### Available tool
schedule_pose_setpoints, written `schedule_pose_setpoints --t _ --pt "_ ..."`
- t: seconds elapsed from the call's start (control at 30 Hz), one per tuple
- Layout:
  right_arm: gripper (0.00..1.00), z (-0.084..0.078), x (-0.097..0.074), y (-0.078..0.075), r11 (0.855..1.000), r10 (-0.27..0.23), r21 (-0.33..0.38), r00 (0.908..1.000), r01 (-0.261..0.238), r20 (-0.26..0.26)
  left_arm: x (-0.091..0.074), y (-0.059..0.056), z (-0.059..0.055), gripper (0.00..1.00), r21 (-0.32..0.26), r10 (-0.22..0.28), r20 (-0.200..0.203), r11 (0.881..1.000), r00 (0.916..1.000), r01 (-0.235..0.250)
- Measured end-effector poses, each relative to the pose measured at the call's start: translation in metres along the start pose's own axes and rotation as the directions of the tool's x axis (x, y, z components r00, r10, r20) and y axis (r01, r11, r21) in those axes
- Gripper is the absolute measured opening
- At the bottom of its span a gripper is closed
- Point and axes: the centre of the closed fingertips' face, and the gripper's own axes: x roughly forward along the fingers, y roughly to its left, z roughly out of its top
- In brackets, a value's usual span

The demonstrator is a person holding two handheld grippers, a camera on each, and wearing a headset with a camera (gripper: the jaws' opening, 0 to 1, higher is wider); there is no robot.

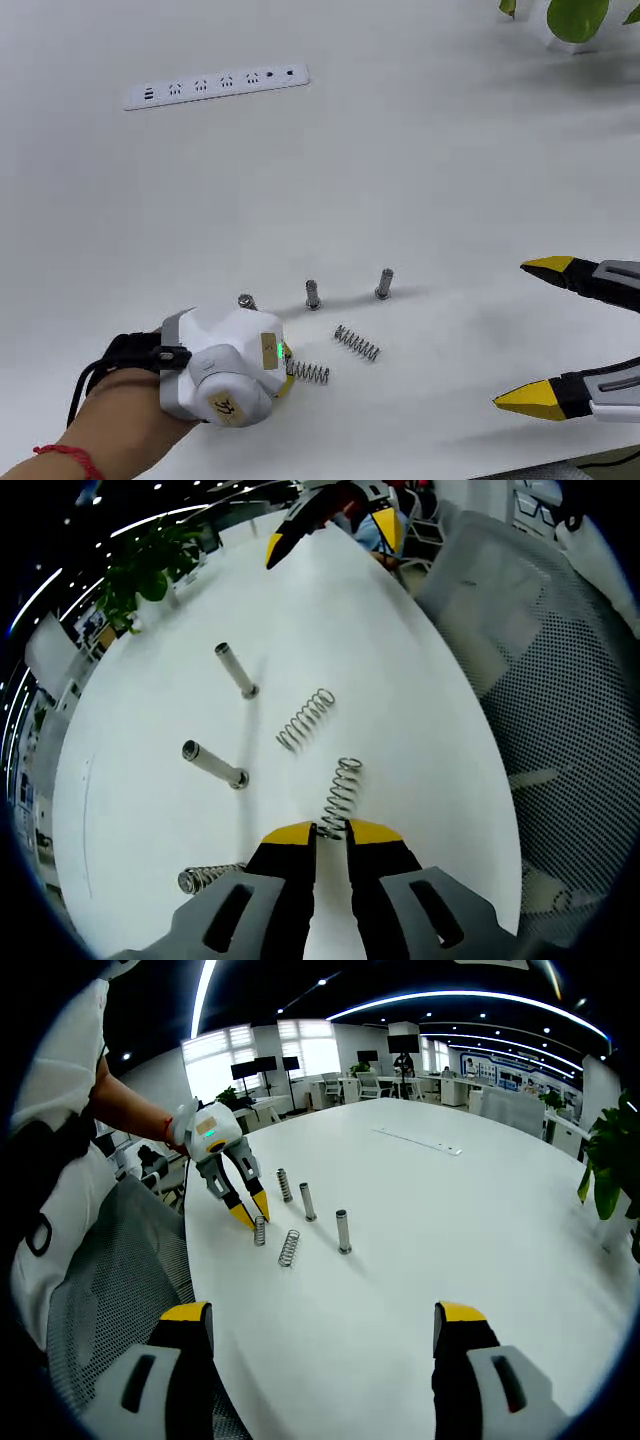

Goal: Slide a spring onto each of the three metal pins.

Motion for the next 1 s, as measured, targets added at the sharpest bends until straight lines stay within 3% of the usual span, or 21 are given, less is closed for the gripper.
schedule_pose_setpoints --t 0.13,0.4,0.6,1.0 --pt "0.92 0.002 0.000 0.001 1.000 0.000 0.001 1.0000 0.000 0.006 0.000 0.000 -0.001 0.12 0.007 -0.005 -0.014 1.000 0.9999 0.005" --pt "0.92 0.001 0.002 0.003 1.000 0.003 0.003 1.0000 -0.003 0.004 0.000 -0.004 -0.001 0.11 -0.057 -0.017 -0.007 0.998 0.9998 0.016" --pt "0.92 0.002 0.003 0.004 1.000 0.005 0.002 1.0000 -0.005 0.005 -0.001 -0.008 -0.001 0.11 -0.066 -0.033 -0.006 0.997 0.9995 0.032" --pt "0.91 0.006 0.006 0.009 1.000 0.008 -0.003 1.0000 -0.008 0.002 -0.009 -0.017 0.003 0.11 -0.098 -0.028 0.032 0.995 0.9991 0.031"
